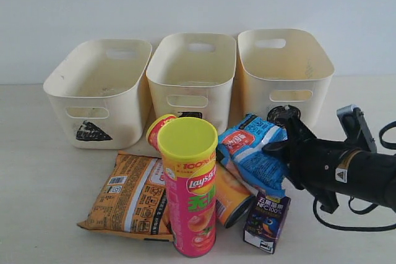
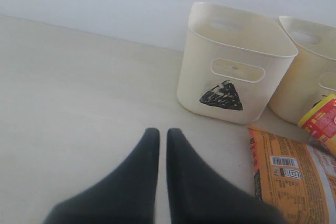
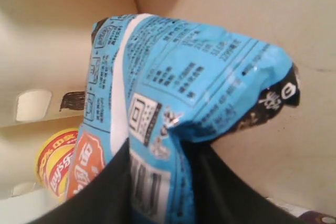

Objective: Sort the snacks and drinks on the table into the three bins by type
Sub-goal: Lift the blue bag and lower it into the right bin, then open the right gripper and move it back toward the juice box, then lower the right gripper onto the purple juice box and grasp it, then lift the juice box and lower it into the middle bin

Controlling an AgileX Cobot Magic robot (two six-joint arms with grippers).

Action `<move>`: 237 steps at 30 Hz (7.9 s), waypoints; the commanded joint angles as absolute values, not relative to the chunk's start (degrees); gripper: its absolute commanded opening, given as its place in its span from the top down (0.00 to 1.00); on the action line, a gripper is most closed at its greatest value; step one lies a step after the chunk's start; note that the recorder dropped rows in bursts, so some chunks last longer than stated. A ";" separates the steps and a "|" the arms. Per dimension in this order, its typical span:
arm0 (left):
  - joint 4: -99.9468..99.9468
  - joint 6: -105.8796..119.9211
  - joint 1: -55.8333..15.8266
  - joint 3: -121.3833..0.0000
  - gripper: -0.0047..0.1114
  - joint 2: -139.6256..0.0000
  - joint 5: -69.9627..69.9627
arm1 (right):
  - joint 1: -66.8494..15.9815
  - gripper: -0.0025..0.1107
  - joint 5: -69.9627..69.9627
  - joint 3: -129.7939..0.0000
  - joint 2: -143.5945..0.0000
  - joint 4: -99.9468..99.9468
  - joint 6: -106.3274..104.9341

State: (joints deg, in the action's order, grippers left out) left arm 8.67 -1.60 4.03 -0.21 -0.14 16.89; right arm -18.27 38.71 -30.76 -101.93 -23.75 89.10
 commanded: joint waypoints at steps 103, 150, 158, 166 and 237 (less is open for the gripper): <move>9.05 -1.65 4.22 0.00 0.92 0.00 16.54 | -18.27 0.98 -31.12 -63.91 -81.04 23.28 -12.55; 9.05 -1.65 4.22 0.00 0.92 0.00 16.54 | -29.34 0.29 -23.65 -46.40 -92.76 14.68 15.63; 9.05 -1.65 4.22 0.00 0.92 0.00 16.54 | -29.34 0.29 -23.82 -46.40 -92.76 14.05 16.02; 9.05 -1.65 4.22 0.00 0.92 0.00 16.54 | -29.34 0.29 -24.79 -45.61 -92.76 14.05 16.15; 9.05 -1.65 4.22 0.00 0.92 0.00 16.54 | -29.20 0.97 -17.52 -71.28 -88.31 3.59 5.60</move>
